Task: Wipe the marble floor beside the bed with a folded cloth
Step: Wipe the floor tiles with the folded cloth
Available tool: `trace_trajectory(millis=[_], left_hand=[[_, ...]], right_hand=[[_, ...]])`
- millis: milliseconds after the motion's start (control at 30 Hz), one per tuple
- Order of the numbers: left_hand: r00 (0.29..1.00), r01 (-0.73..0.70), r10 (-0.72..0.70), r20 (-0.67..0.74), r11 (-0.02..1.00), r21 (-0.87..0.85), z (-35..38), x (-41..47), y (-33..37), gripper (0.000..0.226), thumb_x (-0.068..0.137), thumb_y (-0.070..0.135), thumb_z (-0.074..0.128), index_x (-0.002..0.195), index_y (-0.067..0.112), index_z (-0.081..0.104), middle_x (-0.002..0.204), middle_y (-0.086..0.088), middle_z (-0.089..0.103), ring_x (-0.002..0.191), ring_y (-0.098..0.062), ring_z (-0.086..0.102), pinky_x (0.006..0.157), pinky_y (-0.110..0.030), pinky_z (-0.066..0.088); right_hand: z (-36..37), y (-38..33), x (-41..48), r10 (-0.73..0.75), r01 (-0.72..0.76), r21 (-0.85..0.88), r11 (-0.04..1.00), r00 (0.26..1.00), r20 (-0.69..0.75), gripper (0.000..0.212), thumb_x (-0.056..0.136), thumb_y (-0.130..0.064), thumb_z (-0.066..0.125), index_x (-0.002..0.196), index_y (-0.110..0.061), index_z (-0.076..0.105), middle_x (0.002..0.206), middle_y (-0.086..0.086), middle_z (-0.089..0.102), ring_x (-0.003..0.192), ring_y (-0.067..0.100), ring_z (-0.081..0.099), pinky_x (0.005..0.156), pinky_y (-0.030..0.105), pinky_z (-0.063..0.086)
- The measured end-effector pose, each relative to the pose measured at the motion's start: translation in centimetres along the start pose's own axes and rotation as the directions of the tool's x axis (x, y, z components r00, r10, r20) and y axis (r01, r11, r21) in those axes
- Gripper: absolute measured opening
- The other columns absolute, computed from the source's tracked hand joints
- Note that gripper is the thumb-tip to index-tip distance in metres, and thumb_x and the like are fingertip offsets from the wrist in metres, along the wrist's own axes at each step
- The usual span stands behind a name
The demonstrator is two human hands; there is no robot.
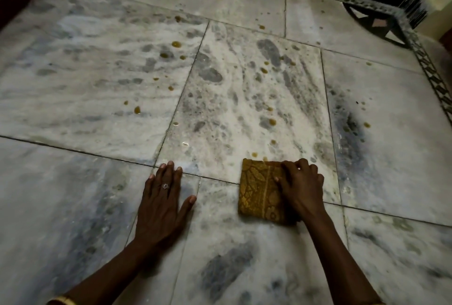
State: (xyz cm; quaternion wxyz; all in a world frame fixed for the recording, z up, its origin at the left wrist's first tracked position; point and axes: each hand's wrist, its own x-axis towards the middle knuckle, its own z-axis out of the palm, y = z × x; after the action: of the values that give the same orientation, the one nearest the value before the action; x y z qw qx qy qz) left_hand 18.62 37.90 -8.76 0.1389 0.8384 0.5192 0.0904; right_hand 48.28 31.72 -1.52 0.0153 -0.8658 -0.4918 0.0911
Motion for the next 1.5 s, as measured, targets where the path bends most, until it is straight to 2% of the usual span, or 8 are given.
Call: trace_trajectory(millis=[167, 367, 500, 667, 800, 967, 1300, 1500], left_hand=[[1.0, -0.005, 0.005, 0.007, 1.0, 0.003, -0.1, 0.0, 0.2, 0.075, 0.097, 0.059, 0.013, 0.152, 0.009, 0.025, 0.161, -0.011, 0.018, 0.149, -0.023, 0.012, 0.12, -0.041, 0.009], [1.0, -0.004, 0.004, 0.01, 1.0, 0.016, -0.4, 0.0, 0.4, 0.074, 0.097, 0.059, 0.014, 0.152, 0.009, 0.025, 0.161, -0.011, 0.018, 0.149, -0.022, 0.012, 0.12, -0.037, 0.005], [1.0, -0.002, 0.002, 0.01, 1.0, 0.019, -0.4, -0.1, 0.4, 0.074, 0.098, 0.058, 0.014, 0.152, 0.01, 0.024, 0.162, -0.009, 0.016, 0.15, -0.02, 0.009, 0.121, -0.037, 0.005], [1.0, 0.004, -0.005, 0.024, 0.999, 0.042, -0.6, 0.0, 0.5, 0.07, 0.098, 0.056, 0.016, 0.152, 0.012, 0.023, 0.162, -0.007, 0.015, 0.15, -0.018, 0.007, 0.121, -0.034, 0.002], [0.999, 0.022, -0.024, 0.04, 0.997, 0.068, -0.9, -0.1, 0.9, 0.07, 0.096, 0.053, 0.024, 0.153, 0.013, 0.019, 0.163, -0.007, 0.012, 0.15, -0.019, 0.005, 0.121, -0.034, 0.0], [0.996, 0.041, -0.047, 0.071, 0.995, 0.087, -1.0, 0.2, 1.2, 0.073, 0.095, 0.054, 0.027, 0.153, 0.012, 0.019, 0.163, -0.008, 0.013, 0.15, -0.021, 0.007, 0.121, -0.037, 0.003], [0.992, 0.121, -0.123, 0.024, 0.99, 0.068, -1.4, 3.4, 1.3, 0.075, 0.09, 0.068, 0.016, 0.146, 0.022, 0.037, 0.143, -0.009, 0.041, 0.137, -0.031, 0.03, 0.11, -0.043, 0.017], [1.0, 0.001, -0.002, 0.027, 0.998, 0.06, -0.5, 8.0, 0.4, 0.073, 0.094, 0.062, 0.02, 0.151, 0.016, 0.029, 0.161, -0.012, 0.017, 0.15, -0.026, 0.008, 0.121, -0.04, -0.001]], right_hand=[[-1.4, 0.7, 0.3, -0.041, 0.041, 0.017, 0.999, 0.999, -0.034, 0.023, 0.082, -0.032, 0.07, 0.098, -0.017, 0.064, 0.102, 0.006, 0.054, 0.103, 0.029, 0.043, 0.078, 0.036, 0.027], [-3.9, 0.4, 1.4, -0.073, 0.04, 0.405, 0.914, 0.995, 0.066, 0.018, 0.08, -0.015, 0.073, 0.077, -0.025, 0.058, 0.07, -0.001, 0.062, 0.067, 0.018, 0.059, 0.058, 0.034, 0.047], [-2.1, 0.3, 2.9, -0.079, 0.08, 0.21, 0.974, 0.997, -0.014, 0.025, 0.082, -0.014, 0.07, 0.104, -0.024, 0.064, 0.102, 0.006, 0.062, 0.098, 0.026, 0.057, 0.075, 0.04, 0.049], [1.7, -2.1, -0.4, 0.094, -0.01, 0.222, 0.975, 0.922, -0.374, 0.039, 0.087, -0.018, 0.052, 0.124, -0.005, 0.057, 0.124, 0.022, 0.056, 0.113, 0.042, 0.05, 0.089, 0.048, 0.04], [5.5, -6.7, -2.4, 0.195, -0.151, 0.276, 0.949, 0.971, -0.139, 0.08, 0.091, -0.057, 0.028, 0.147, 0.0, 0.027, 0.154, 0.029, 0.018, 0.144, 0.042, 0.01, 0.114, 0.057, 0.011], [5.9, -7.6, 1.1, 0.162, -0.141, 0.163, 0.976, 0.979, -0.123, 0.085, 0.091, -0.06, 0.024, 0.148, 0.003, 0.018, 0.155, 0.029, 0.007, 0.145, 0.041, -0.001, 0.115, 0.058, 0.008], [6.5, -4.7, -2.0, -0.331, 0.339, 0.063, 0.939, 0.937, -0.114, 0.084, 0.087, -0.063, 0.037, 0.15, -0.01, 0.023, 0.158, 0.017, 0.012, 0.147, 0.032, 0.009, 0.116, 0.05, 0.012], [5.4, -0.4, 1.5, -0.04, 0.04, -0.002, 0.999, 0.99, -0.137, 0.081, 0.087, -0.059, 0.022, 0.15, -0.009, 0.021, 0.159, 0.015, 0.007, 0.147, 0.029, 0.007, 0.116, 0.05, 0.012]])
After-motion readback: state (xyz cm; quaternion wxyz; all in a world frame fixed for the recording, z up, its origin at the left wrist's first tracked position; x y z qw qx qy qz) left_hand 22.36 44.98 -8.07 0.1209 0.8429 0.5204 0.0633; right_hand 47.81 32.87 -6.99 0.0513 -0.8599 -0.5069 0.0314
